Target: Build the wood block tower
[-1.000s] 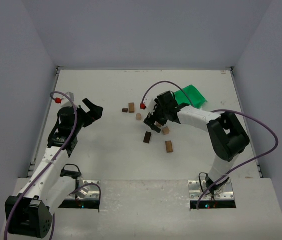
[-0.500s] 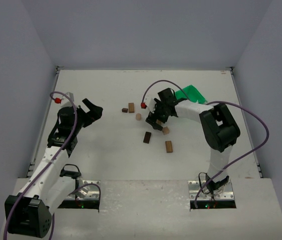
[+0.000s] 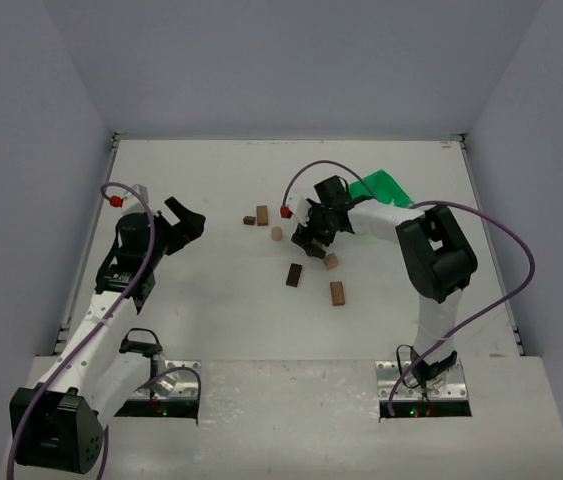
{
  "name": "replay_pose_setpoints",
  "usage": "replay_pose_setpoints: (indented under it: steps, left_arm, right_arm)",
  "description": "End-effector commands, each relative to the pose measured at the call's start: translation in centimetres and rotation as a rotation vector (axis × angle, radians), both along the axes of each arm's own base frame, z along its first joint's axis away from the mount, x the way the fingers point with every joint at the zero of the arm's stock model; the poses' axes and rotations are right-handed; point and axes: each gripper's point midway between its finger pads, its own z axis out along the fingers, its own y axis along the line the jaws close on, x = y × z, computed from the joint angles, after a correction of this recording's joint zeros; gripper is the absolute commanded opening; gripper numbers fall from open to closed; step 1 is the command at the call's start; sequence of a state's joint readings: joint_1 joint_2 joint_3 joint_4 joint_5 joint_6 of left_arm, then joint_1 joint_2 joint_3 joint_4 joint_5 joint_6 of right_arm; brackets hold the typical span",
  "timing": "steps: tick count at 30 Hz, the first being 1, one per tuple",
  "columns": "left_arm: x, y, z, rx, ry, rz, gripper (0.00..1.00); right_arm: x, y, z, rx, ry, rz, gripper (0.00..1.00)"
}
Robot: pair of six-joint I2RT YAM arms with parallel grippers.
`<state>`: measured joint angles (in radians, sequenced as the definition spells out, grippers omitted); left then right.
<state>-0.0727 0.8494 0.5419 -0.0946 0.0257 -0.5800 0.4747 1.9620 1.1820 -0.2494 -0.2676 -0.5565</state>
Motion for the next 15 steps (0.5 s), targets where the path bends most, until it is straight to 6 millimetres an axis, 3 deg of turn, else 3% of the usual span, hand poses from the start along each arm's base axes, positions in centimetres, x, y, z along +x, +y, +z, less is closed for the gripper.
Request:
replay_pose_setpoints:
  steps: [1,2,4,8,10,15]
  left_arm:
    - [0.5,0.1,1.5,0.007,-0.055,0.002,1.0]
    - [0.5,0.1,1.5,0.007,-0.055,0.002,1.0]
    - [0.5,0.1,1.4,0.008,-0.052,0.004,1.0]
    - [0.4,0.1,1.6,0.007,-0.056,0.003,1.0]
    - [0.4,0.1,1.6,0.007,-0.056,0.001,1.0]
    - [0.4,-0.1,1.7,0.003,-0.061,-0.008,1.0]
  right_arm:
    - [-0.5,-0.6,0.7,-0.019,-0.003,0.025,0.81]
    - [-0.6,-0.7,0.5,-0.023,0.0,0.025,0.81]
    - [-0.9,-0.8,0.3,-0.028,0.012,0.028,0.71]
    - [-0.9,-1.1,0.1,-0.044,0.016,0.019,0.42]
    - [-1.0,-1.2,0.3,-0.045,0.021,0.02,0.38]
    - [-1.5,1.0,3.9,0.02,-0.044,0.102,0.37]
